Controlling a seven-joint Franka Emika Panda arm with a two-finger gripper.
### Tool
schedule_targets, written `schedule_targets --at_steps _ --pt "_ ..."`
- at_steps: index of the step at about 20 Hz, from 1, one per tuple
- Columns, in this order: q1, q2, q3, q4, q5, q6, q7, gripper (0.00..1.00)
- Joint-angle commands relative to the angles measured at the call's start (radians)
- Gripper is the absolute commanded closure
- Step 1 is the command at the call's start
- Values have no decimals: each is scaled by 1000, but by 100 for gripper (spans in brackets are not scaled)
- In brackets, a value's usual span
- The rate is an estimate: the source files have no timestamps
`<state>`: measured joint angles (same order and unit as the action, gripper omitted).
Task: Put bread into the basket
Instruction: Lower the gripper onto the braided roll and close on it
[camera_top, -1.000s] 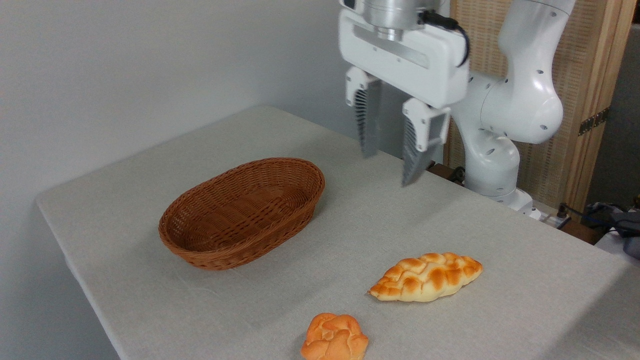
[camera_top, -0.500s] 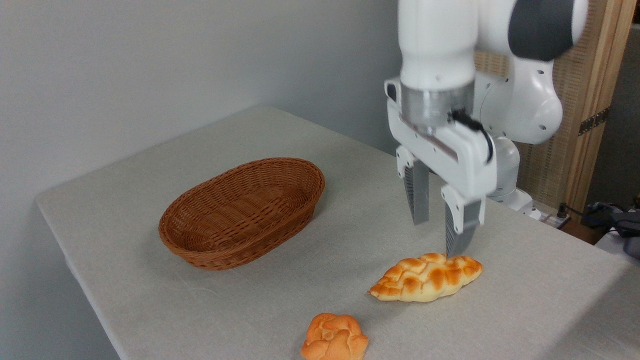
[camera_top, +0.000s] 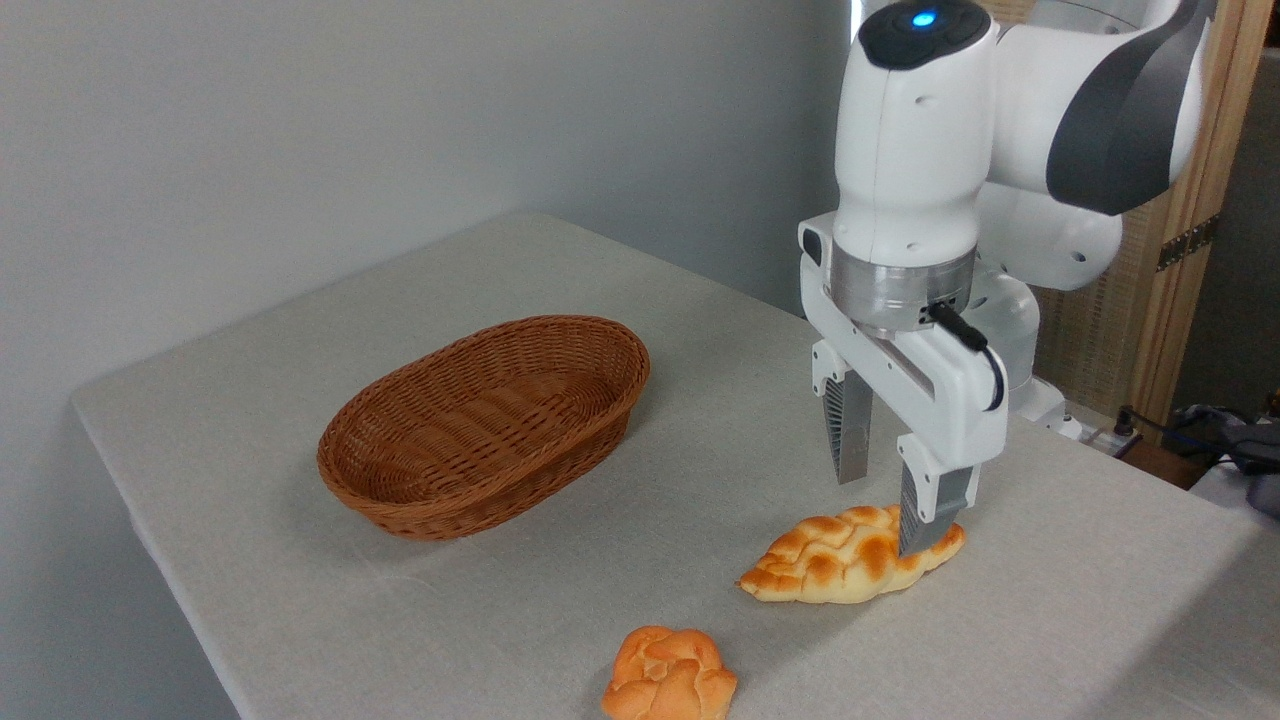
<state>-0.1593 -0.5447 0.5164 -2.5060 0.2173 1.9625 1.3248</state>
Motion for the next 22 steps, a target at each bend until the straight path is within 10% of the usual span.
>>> schedule_targets --at_steps 1,15,22 --pt "-25 5 16 -39 65 50 7 0" --pt "-100 20 74 -59 96 124 -1 1" --pt "-126 25 74 -59 85 128 5 53"
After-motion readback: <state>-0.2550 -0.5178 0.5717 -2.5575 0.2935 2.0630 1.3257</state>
